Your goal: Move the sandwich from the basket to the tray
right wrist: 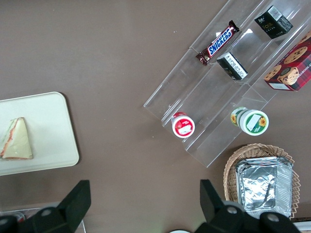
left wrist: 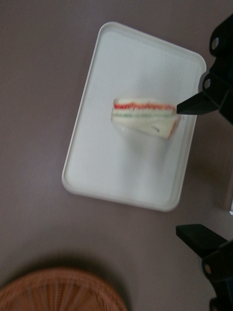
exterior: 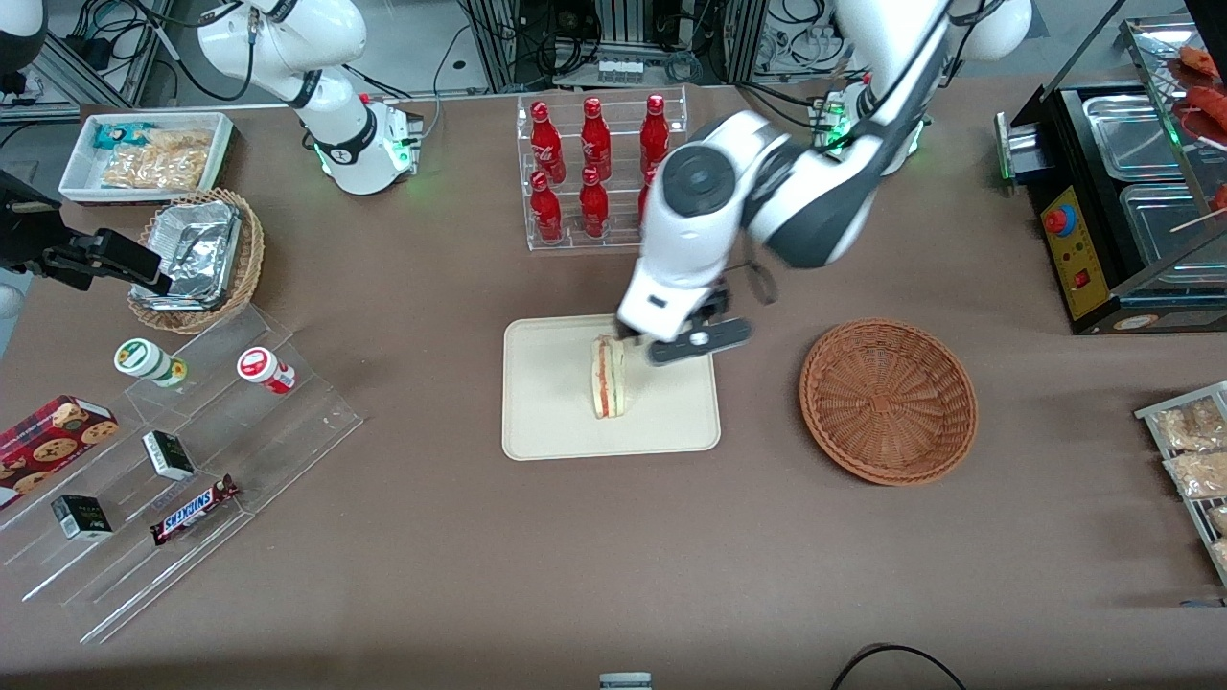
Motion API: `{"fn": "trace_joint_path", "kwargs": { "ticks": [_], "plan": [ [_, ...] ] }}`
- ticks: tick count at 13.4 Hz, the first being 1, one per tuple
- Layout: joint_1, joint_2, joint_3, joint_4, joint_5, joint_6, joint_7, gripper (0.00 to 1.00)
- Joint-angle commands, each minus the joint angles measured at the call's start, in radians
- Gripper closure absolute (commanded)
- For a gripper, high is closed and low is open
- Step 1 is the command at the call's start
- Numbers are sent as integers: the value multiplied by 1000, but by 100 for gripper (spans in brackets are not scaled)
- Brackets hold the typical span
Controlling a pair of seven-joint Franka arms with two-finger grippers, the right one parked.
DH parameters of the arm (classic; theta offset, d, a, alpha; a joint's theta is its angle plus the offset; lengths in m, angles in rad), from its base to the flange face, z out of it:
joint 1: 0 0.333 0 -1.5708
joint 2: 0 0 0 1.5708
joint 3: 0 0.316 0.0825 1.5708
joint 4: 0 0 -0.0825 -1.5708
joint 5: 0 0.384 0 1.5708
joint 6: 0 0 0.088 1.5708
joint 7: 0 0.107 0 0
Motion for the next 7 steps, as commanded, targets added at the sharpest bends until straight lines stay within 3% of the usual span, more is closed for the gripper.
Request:
{"fn": "trace_joint_path", "kwargs": {
  "ticks": [1, 7],
  "plan": [
    [101, -127, -4, -39, -1, -148, 34, 0],
    [389, -296, -4, -39, -5, -424, 448, 0]
  ]
}}
